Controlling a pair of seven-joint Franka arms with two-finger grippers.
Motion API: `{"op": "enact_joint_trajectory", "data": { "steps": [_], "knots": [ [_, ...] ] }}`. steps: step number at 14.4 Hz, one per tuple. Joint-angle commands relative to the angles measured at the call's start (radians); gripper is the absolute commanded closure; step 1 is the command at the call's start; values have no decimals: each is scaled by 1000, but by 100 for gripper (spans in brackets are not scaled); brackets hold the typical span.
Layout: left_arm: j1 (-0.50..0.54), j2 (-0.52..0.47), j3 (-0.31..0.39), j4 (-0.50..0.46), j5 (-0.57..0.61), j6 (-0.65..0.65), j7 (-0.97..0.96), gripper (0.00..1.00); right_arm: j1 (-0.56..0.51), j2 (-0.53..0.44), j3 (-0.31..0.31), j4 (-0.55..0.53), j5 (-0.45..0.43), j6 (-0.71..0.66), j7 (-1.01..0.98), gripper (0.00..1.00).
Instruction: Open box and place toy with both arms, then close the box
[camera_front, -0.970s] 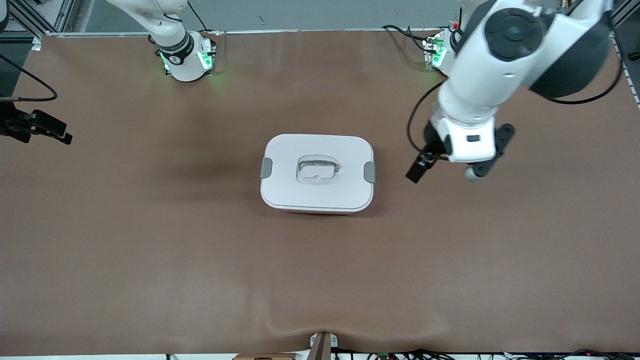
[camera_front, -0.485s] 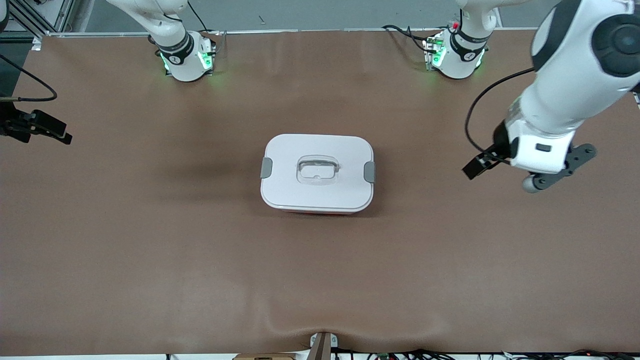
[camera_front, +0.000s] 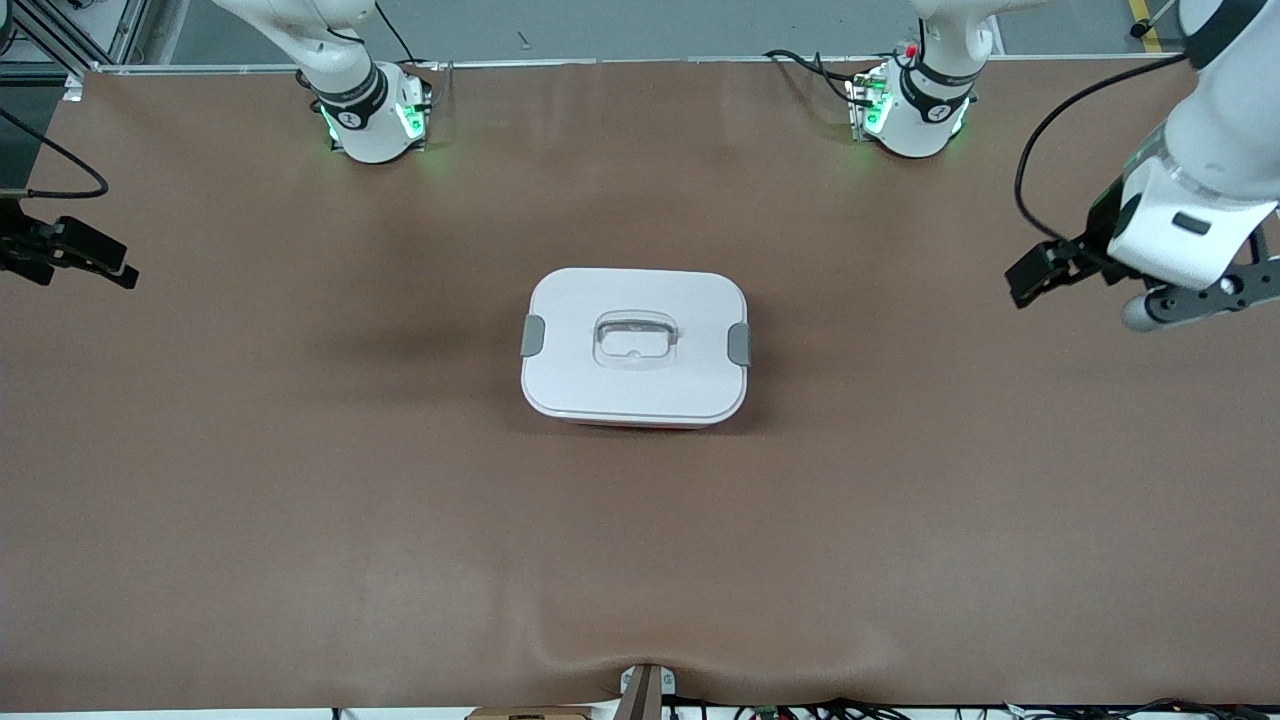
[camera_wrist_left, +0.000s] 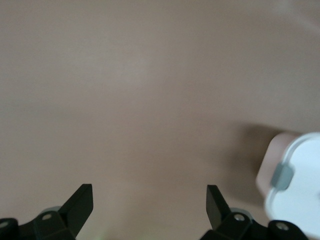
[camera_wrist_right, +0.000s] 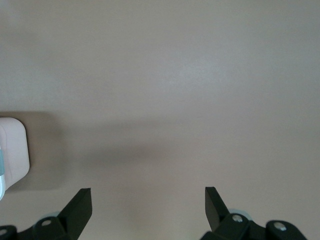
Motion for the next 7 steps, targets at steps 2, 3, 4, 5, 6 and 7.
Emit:
{"op": "enact_joint_trajectory", "data": {
  "steps": [2, 3, 4, 5, 6, 7],
  "knots": [
    [-130, -120, 242, -68, -71, -62, 232, 0, -6, 9, 7, 15, -5, -10, 17, 0],
    [-173, -148, 303, -92, -84, -62, 277, 0, -6, 9, 7, 15, -5, -10, 17, 0],
    [-222, -169, 355, -112, -86, -62, 282, 0, -6, 9, 7, 15, -5, -10, 19, 0],
    [-233, -177, 371, -125, -86, -62, 282, 0, -4, 9, 7, 15, -5, -10, 19, 0],
    [-230, -176, 371, -126, -86, -62, 282, 0, -4, 9, 7, 15, -5, -10, 19, 0],
    [-228, -176, 371, -128, -86, -62, 284, 0, -6, 9, 7, 15, -5, -12, 19, 0]
  ]
}}
